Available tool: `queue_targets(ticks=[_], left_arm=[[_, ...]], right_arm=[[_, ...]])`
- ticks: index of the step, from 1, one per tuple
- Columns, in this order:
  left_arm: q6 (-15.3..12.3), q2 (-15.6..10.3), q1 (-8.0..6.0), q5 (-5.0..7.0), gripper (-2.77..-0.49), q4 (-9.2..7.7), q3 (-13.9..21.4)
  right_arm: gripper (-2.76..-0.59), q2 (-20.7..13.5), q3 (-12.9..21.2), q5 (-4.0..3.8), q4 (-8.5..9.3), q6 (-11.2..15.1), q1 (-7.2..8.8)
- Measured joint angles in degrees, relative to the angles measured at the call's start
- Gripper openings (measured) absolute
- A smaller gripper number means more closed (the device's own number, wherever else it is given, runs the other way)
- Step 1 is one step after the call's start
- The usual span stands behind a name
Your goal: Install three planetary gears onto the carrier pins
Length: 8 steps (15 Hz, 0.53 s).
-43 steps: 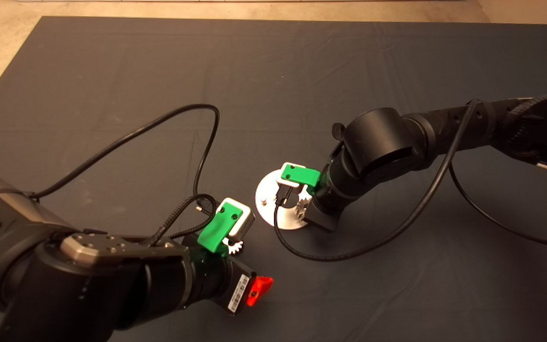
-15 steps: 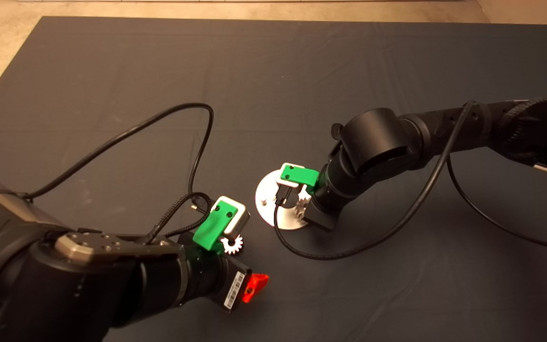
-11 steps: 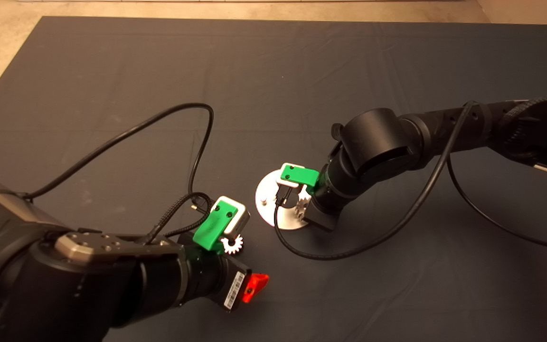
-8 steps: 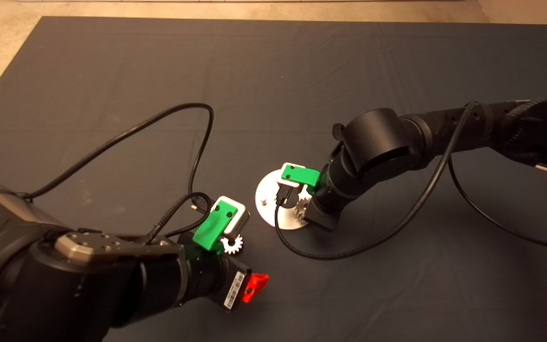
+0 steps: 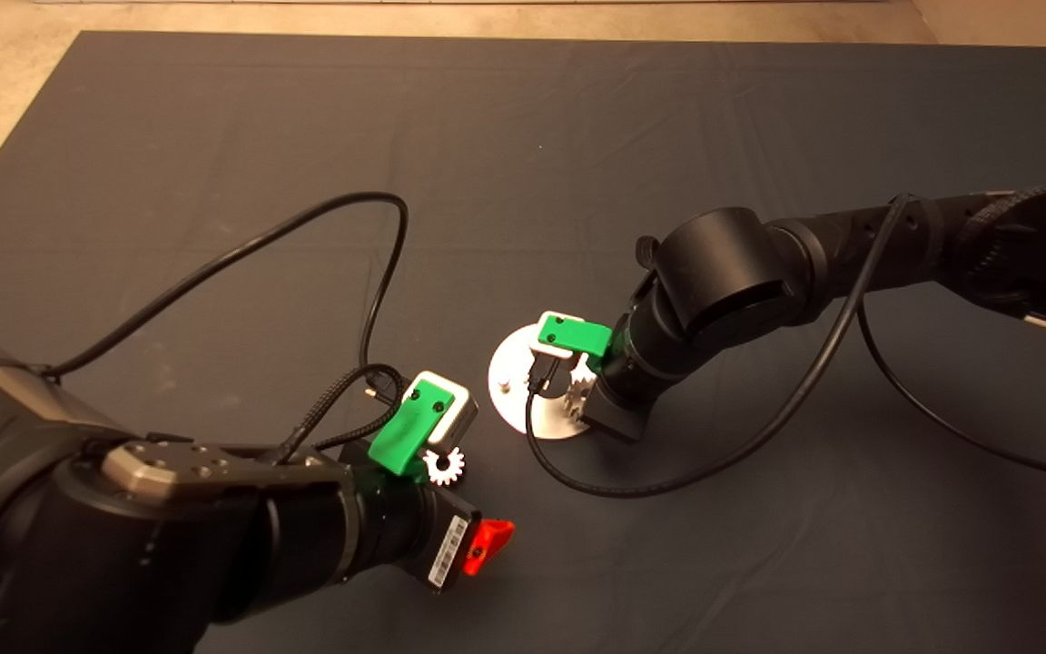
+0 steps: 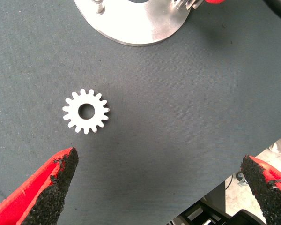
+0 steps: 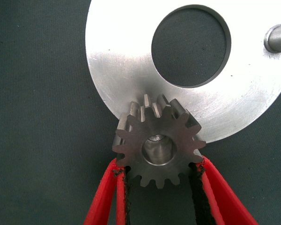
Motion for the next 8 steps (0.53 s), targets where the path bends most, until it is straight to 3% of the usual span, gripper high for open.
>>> queue_targets(ticks=[8], left_arm=[[0.0,0.0,-0.94,0.02,-0.75,-0.01,0.0]], right_arm=[[-2.68,-0.1,0.2,0.07,-0.02,0.0,0.0]])
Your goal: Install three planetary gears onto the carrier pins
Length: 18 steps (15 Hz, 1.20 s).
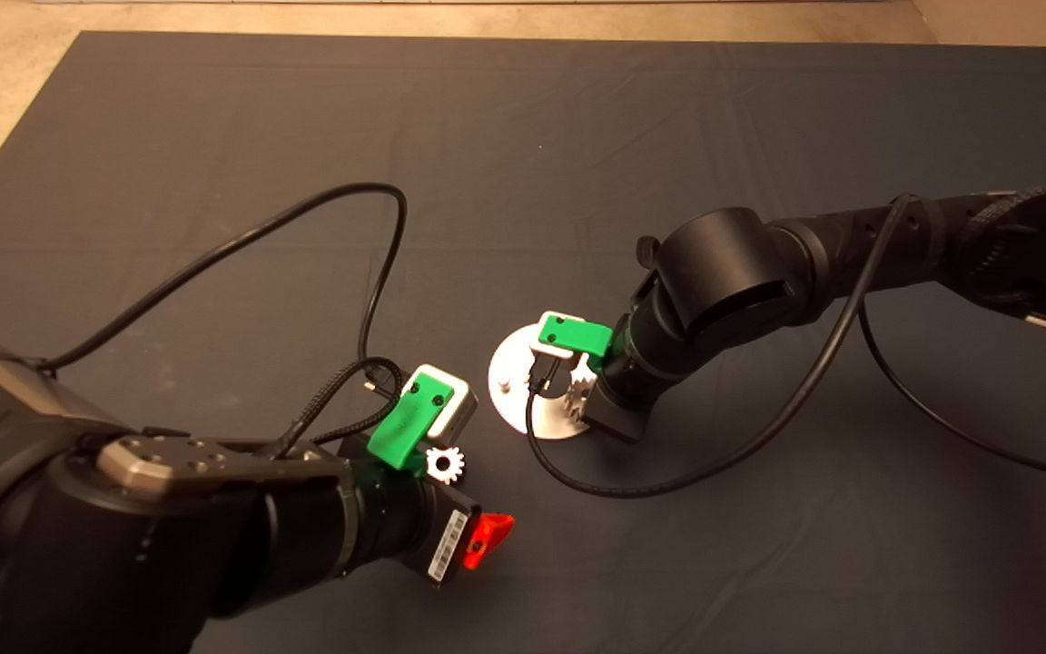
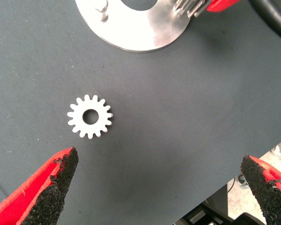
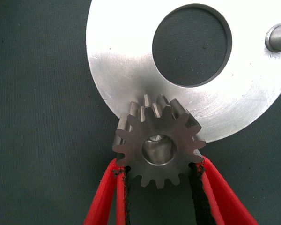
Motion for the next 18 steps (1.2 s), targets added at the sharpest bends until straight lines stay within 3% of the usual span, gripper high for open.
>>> queue_targets(ticks=[9,18], left_arm=[[0.0,-0.1,-1.11,0.0,-0.75,0.12,0.0],[0.0,-0.1,-1.11,-0.01,-0.75,0.13,0.0]], right_arm=[[-2.68,-0.5,0.4,-0.24,0.02,0.0,-0.01],[-2.68,-0.5,0.4,-0.24,0.02,0.0,-0.01]])
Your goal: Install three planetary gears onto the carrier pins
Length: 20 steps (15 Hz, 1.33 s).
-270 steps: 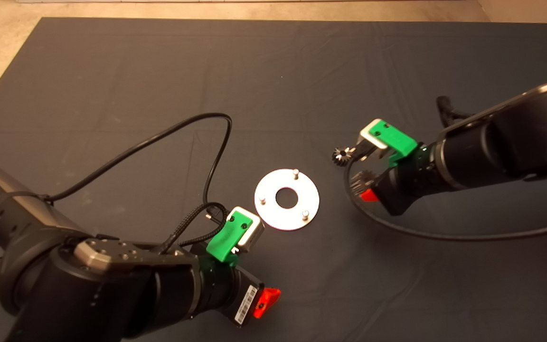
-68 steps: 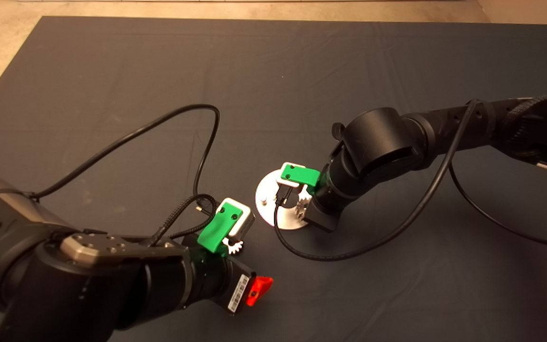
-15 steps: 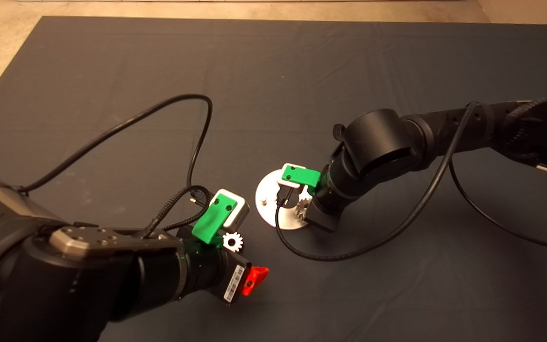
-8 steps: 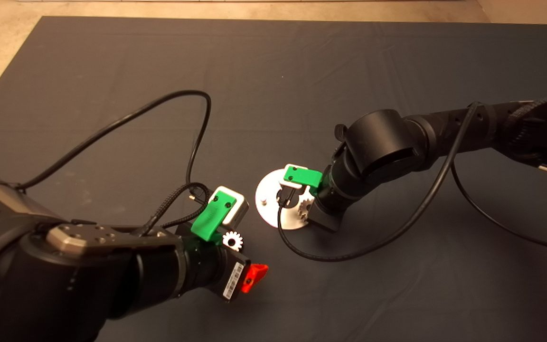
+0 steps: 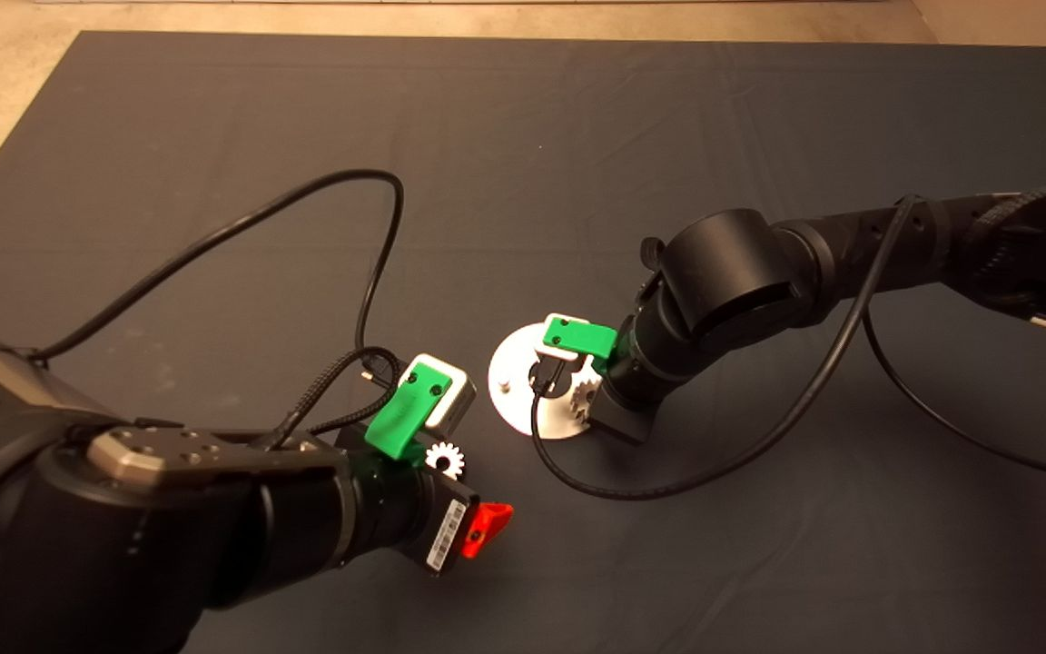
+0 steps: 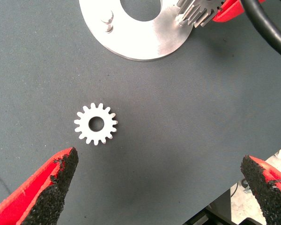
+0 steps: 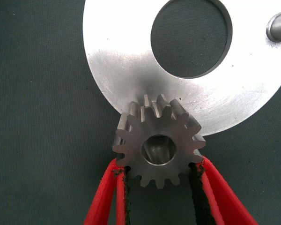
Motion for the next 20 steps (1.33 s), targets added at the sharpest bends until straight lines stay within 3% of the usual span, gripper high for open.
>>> queue_targets(ticks=[20], left_arm=[[-0.3,-0.6,-0.02,-0.01,-0.75,0.0,0.0]], right_arm=[[-2.68,-0.4,0.0,0.44,-0.09,-0.1,-0.33]])
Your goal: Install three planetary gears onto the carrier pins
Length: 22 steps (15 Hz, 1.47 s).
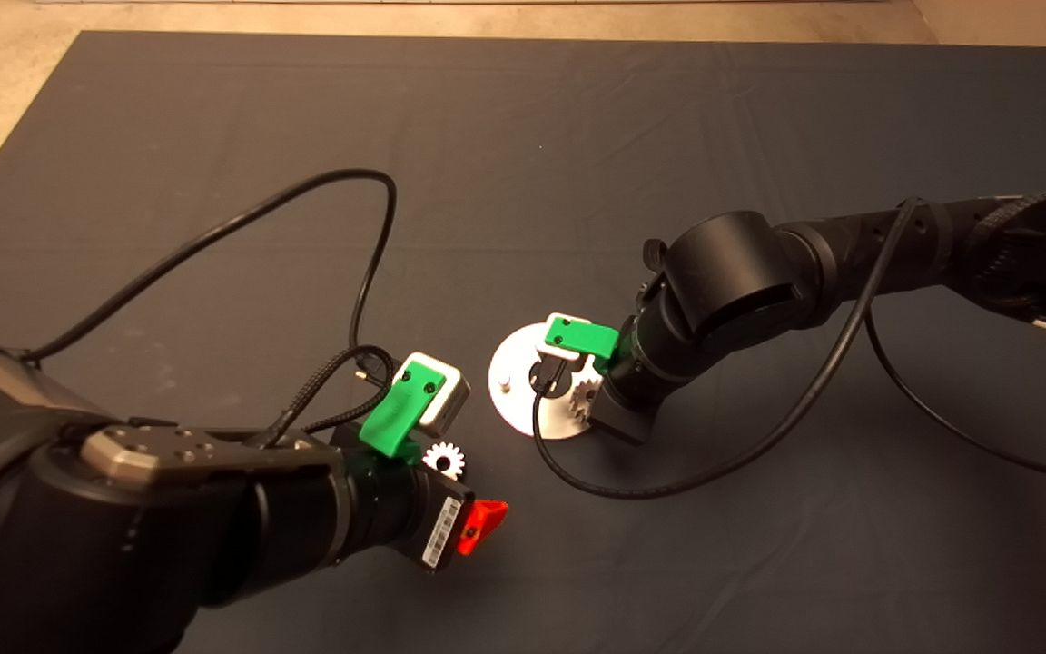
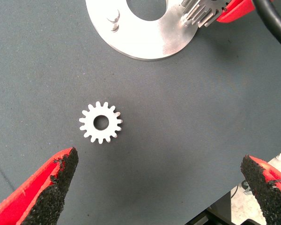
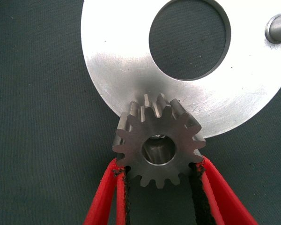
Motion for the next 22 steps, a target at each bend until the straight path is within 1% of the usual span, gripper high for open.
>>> queue_targets(ticks=[6,9,10,12,14,18,22], left_arm=[[0.0,0.0,0.0,0.0,-0.75,0.0,0.0],[0.0,0.0,0.0,0.02,-0.75,0.0,0.0],[0.0,0.0,0.0,0.0,-0.75,0.0,0.0],[-0.1,0.0,0.0,0.0,-0.75,0.0,0.0],[-0.1,0.0,0.0,0.0,-0.75,0.0,0.0],[-0.1,0.0,0.0,0.0,-0.75,0.0,0.0],[-0.2,0.0,-0.16,0.0,-0.75,0.05,0.0]], right_arm=[[-2.68,0.1,0.0,-0.2,0.0,0.0,-0.04],[-2.68,0.2,0.0,-0.19,-0.05,0.0,-0.38],[-2.68,0.3,0.0,-0.27,-0.05,0.0,-0.84],[-2.68,0.3,0.0,-0.27,-0.02,0.0,-0.82],[-2.68,0.4,0.0,-0.46,-0.05,0.0,-0.99],[-2.68,0.4,0.0,-0.46,-0.28,-0.2,-0.99],[-2.68,0.4,0.0,-0.46,-0.44,-0.3,-1.73]])
